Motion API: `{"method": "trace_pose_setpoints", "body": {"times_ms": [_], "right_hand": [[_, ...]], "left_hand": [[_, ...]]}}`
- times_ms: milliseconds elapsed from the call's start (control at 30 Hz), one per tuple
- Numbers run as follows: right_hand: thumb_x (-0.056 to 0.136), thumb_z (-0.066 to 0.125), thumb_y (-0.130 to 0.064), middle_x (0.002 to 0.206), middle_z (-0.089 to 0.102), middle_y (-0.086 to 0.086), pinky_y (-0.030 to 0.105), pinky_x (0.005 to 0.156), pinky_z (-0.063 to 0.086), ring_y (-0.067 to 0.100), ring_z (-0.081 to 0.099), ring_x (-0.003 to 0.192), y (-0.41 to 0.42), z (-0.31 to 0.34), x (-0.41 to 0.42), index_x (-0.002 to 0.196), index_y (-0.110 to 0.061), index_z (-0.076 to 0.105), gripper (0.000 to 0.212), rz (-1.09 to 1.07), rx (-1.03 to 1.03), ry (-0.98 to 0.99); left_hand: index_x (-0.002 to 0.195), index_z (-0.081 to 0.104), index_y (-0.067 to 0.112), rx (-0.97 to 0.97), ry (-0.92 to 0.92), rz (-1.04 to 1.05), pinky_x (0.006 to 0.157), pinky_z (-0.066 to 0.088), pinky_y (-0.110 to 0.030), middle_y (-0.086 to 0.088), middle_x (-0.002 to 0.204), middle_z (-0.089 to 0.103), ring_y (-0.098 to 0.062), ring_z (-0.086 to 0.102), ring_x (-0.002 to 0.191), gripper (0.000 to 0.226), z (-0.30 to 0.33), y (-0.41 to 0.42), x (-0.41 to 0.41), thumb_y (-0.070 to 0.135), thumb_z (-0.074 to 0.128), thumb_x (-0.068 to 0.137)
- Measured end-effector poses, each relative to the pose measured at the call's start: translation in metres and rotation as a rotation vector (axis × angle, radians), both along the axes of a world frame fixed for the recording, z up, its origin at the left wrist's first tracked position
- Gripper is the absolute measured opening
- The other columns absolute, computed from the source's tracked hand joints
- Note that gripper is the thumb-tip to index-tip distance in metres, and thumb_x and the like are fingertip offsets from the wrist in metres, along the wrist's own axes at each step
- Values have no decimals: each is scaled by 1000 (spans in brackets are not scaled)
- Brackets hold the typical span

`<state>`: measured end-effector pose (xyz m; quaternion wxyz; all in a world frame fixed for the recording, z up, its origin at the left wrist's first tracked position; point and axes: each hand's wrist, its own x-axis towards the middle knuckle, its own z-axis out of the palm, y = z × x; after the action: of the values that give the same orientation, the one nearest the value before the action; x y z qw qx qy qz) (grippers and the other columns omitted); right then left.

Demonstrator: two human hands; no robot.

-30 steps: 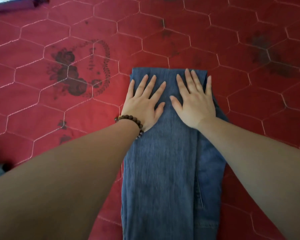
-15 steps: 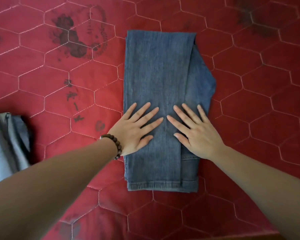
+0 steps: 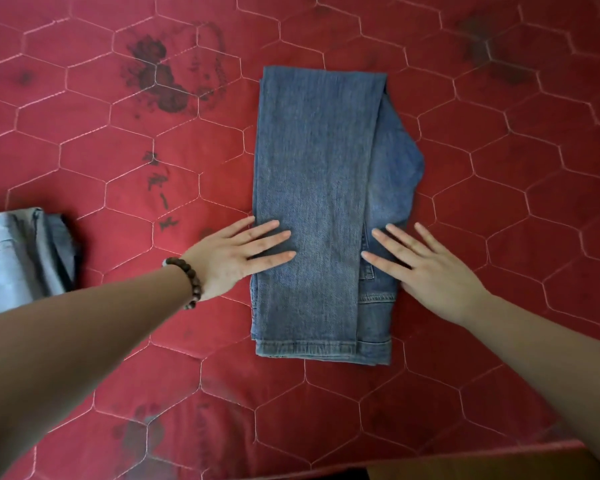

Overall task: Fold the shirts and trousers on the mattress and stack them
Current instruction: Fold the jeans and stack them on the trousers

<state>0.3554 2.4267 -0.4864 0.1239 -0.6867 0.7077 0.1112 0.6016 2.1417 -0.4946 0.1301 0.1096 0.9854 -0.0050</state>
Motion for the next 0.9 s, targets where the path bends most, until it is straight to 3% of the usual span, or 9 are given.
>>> {"method": "trace_pose_setpoints", "body": {"times_ms": [167,367,433,500,567,633,700,800,900], "right_hand": [[90,49,1,160,8,-2,39,121,-5,15,-7,148,-15,4,8,149,-37,17,77,-124,15,-152],[90,44,10,142,46,-9,11,114,-4,2,20,140,-30,45,1,128,-35,57,60,-387,71,-662],[92,46,7,132,57,-6,-1,107,9,3,30,133,-35,62,-6,117,-37,64,53,-551,171,-847],[93,51,4,123,65,8,8,101,38,18,52,124,-42,71,-19,119,-22,66,40,-726,241,-995],[94,58,-10,122,64,14,28,98,48,27,58,117,-53,68,-36,123,-17,62,31,-850,230,-929],[93,59,-31,115,68,14,51,100,45,34,62,109,-65,63,-41,115,-15,67,28,-992,126,-993],[95,54,-39,110,70,17,59,97,45,35,65,105,-76,54,-38,106,-8,68,36,-1184,-5,-1125],[93,53,-49,106,69,18,51,92,50,33,66,101,-82,35,-31,99,1,64,52,-1277,-56,-1052],[87,63,-46,94,73,-5,33,78,54,10,68,87,-84,32,-30,94,-17,69,31,-1181,-54,-960]], "left_hand": [[150,22,34,224,-57,217,120,5,-42,5,158,16,-17,5,147,84,3,7,-14,15,67,82],[139,40,44,546,-318,359,119,-8,-37,18,153,27,6,7,140,51,33,-2,-22,18,52,96],[124,48,57,717,-431,456,120,1,-30,26,141,40,10,18,135,53,51,-9,-25,12,50,95],[102,59,63,958,-484,667,110,34,-25,31,119,59,0,45,126,54,68,-18,-31,10,49,96],[104,68,46,1038,-375,797,86,51,-28,21,101,69,-14,65,99,32,72,-28,-44,20,51,98],[105,68,18,1049,-176,942,75,45,-36,6,94,64,-21,57,80,23,67,-31,-61,33,52,97],[96,66,7,1044,-35,1136,72,42,-33,-2,85,61,-17,52,77,30,56,-25,-74,35,53,96],[97,65,7,1050,-29,1306,81,50,-36,-6,92,70,-25,64,84,30,40,-18,-83,36,57,94],[99,65,17,1055,-64,1331,85,54,-41,-4,97,72,-24,68,90,25,38,-21,-82,40,60,91]]}}
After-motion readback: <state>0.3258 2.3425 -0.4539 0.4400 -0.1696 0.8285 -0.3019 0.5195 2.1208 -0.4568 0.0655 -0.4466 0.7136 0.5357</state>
